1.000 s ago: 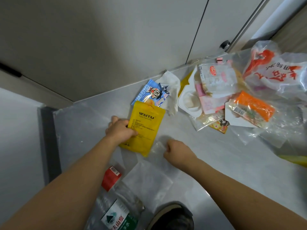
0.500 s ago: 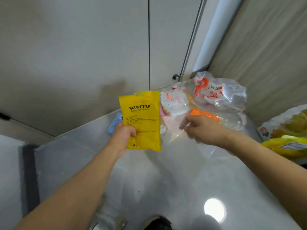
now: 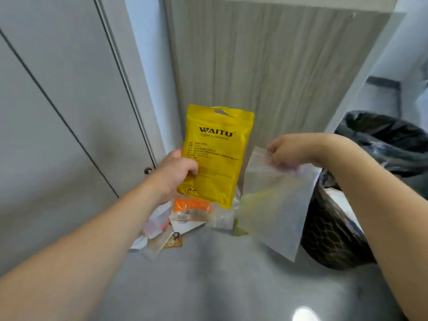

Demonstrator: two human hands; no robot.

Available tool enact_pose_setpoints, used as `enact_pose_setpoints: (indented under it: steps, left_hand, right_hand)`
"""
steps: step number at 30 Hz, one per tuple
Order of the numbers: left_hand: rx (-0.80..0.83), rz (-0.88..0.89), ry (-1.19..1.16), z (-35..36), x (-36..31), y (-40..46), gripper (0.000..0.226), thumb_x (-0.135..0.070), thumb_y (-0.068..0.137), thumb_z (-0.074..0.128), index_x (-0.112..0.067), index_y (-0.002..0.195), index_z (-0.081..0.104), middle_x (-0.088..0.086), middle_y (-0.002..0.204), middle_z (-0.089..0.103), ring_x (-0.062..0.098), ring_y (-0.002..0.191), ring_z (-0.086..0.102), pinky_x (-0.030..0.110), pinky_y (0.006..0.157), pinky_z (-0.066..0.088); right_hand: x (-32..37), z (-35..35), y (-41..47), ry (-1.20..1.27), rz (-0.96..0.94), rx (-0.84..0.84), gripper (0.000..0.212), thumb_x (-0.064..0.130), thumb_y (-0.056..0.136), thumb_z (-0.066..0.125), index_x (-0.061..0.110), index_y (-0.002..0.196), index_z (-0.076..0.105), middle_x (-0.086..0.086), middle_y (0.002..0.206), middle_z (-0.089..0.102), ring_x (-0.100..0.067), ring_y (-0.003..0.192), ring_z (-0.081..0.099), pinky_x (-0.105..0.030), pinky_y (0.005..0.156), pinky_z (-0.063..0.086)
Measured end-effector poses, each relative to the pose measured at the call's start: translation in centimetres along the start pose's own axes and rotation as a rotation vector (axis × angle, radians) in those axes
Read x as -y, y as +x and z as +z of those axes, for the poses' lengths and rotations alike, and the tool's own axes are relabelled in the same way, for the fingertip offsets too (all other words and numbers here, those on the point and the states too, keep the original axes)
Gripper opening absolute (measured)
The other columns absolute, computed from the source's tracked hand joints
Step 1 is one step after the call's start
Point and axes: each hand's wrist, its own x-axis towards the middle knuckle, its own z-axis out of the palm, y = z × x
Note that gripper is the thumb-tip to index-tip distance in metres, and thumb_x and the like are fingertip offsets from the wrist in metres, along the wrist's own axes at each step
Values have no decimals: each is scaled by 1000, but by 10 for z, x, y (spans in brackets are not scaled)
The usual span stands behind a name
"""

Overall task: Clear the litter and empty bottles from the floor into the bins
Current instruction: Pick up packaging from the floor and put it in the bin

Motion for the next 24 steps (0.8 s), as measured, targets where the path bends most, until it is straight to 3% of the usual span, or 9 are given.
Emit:
enact_pose_setpoints:
  steps: [3,6,9,11,13,15,18,21,24]
  left_hand:
    - [97,85,37,50,-33,0,37,-6,53,50,-10,87,64,12,80,65,23,69,59,28,61,48]
    - [122,159,116,95,-54,8,43,-11,56,52,-10,97,66,12,86,69,26,74,62,37,67,52]
    - [152,225,199,136,-69,14,42,-14,57,52,-11,97,67,9,90,72,25,78,64,39,71,54]
    - [188,240,212,161,-73,18,35,-13,59,53,-14,92,66,5,86,73,23,75,65,36,67,53]
    - [211,251,248,183,-72,22,28,-9,66,56,-19,90,66,2,90,74,23,80,68,38,72,55]
    - [219,266,308,202,-68,25,25,-4,76,58,-23,90,66,0,94,74,23,88,69,40,77,57]
    - [215,281,405,224,-59,29,27,0,85,54,-25,88,64,-4,90,73,23,87,69,41,75,57]
    - [214,279,460,240,-52,34,21,-4,87,53,-21,88,64,-3,84,72,25,79,68,44,70,56]
    - [193,265,558,251,-49,43,12,-9,86,54,-12,94,62,11,90,69,33,82,65,47,68,54]
  right_hand:
    - [-44,-50,-25,25,73,-121,18,-2,78,47,-5,83,64,-20,68,59,-26,62,55,-32,58,42]
    - [-93,-80,-52,110,179,-218,14,-2,89,49,-2,87,62,-13,59,60,-24,50,54,-28,52,45]
    - [-133,-93,-74,170,295,-265,10,7,93,52,5,88,60,-11,64,60,-21,47,53,-25,48,45]
    - [-160,-95,-83,147,342,-341,8,7,87,58,9,90,66,-8,71,66,-18,53,60,-26,51,49]
    - [-186,-89,-82,147,408,-308,20,2,86,54,5,99,70,-14,78,71,-22,62,66,-33,65,56]
    - [-212,-78,-73,219,492,-259,23,1,90,50,-1,104,68,-18,69,69,-25,58,64,-38,69,58]
    - [-234,-57,-59,175,580,-225,27,4,91,48,-7,108,66,-19,77,70,-36,81,68,-42,78,55]
    - [-238,-42,-55,218,590,-268,38,6,97,43,-3,133,47,-17,107,63,-31,99,60,-37,83,48]
    - [-254,-33,-41,334,589,-292,37,4,96,45,-3,132,49,-6,78,48,-17,66,45,-31,75,42]
